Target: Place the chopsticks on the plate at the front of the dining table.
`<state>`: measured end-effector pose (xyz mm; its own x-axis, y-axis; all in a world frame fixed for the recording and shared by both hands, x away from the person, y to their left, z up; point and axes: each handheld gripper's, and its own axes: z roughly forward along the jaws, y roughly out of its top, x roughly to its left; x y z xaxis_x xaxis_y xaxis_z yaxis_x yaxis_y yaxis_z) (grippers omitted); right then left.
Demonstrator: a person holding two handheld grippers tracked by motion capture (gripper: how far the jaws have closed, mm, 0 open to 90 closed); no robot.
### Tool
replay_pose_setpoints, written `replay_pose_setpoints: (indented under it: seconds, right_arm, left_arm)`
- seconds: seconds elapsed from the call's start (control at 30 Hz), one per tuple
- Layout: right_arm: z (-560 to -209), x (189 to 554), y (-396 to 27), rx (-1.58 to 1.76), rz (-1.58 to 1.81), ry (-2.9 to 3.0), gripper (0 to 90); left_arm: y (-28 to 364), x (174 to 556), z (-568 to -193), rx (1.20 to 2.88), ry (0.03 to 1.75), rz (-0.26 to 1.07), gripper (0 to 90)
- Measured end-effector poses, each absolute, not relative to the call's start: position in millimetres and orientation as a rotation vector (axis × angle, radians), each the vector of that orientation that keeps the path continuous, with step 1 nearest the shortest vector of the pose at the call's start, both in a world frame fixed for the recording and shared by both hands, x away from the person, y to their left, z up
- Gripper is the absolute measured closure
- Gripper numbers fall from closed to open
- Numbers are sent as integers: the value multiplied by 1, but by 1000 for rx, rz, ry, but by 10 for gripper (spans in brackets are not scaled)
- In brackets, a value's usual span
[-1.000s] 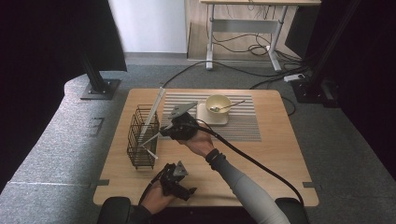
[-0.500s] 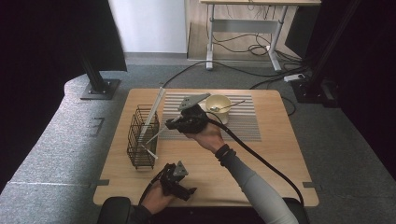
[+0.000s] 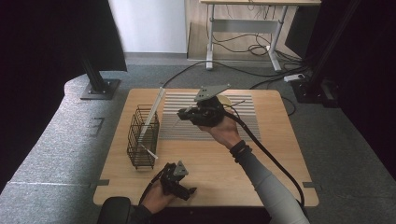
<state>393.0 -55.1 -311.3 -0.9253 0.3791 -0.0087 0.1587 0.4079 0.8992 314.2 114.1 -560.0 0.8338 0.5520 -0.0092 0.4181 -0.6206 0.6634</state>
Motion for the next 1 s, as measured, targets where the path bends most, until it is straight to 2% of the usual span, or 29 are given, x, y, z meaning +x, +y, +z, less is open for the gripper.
replay_pose_setpoints:
  seconds: [0.5,0.83,1.0]
  right_arm:
    - [-307,383,-99,508,1483,2398,826]
    - [-329,376,-122,537,1479,2398,827]
    - [-339,372,-128,542,1460,2401,827]
  left_arm:
    - [113,316,-560,2328,710,257,0]
    - [113,317,-559,2330,693,252,1]
    - [112,319,-557,2322,680,236,35]
